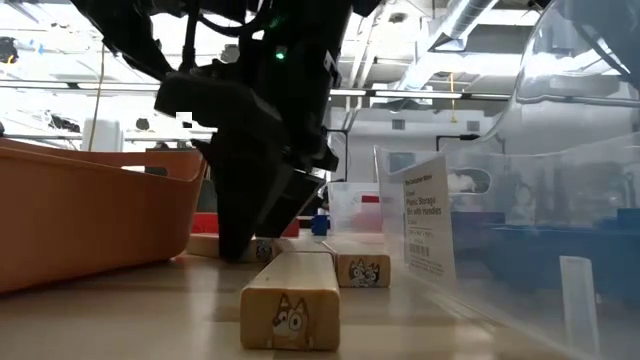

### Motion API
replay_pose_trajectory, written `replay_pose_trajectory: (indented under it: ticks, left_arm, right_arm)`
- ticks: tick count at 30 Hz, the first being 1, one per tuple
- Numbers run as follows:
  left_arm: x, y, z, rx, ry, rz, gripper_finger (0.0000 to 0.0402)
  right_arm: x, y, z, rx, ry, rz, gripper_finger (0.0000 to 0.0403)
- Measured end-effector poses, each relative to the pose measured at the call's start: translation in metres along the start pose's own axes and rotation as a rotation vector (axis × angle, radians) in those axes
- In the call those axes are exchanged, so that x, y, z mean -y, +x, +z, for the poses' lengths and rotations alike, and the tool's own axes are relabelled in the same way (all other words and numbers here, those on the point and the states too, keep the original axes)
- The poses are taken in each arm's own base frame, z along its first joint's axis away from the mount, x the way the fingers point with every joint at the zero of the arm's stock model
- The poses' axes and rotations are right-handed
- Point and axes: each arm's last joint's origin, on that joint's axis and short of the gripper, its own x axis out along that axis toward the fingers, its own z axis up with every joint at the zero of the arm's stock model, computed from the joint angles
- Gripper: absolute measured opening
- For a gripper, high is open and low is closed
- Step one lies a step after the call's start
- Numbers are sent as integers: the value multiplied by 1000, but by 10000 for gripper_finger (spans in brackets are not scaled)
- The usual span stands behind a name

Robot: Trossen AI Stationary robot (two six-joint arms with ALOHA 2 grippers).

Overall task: Sort blocks
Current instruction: Put the brown wooden block into the blue bin

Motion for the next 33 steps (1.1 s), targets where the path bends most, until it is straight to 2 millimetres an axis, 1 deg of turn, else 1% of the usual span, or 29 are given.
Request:
replay_pose_trajectory:
  ticks: [5, 13, 15, 17, 20, 24, 26, 28, 31, 33]
  left_arm:
    - [0, -3, -1, 8, -1, 1, 183]
    - [-1, -4, -3, -1, 1, 0, 183]
    - [-1, -4, -4, -14, 3, -1, 183]
    - [0, -4, -5, -22, 9, -1, 183]
    - [0, -4, -6, -35, 26, -3, 183]
    - [0, -4, -6, -34, 39, -15, 183]
    - [0, -4, -6, -28, 48, -32, 183]
    - [2, -4, -5, -17, 59, -69, 183]
    - [4, 1, -6, 2, 65, -122, 183]
    - [6, 8, -9, 15, 76, -149, 183]
  right_arm:
    - [3, 2, -2, -20, -10, -11, 195]
    - [8, 3, -1, -35, -52, -9, 91]
    - [12, -1, 0, -49, -59, -18, 72]
    - [19, -6, 0, -76, -66, -22, 62]
    - [32, -23, -1, -127, -81, -53, 57]
    - [49, -54, 6, -119, -89, -64, 56]
    - [57, -64, 6, -129, -104, -70, 55]
    - [62, -75, 10, -93, -117, -71, 55]
    - [71, -100, 15, -21, -142, -113, 55]
    - [75, -116, 19, 58, -154, -160, 55]
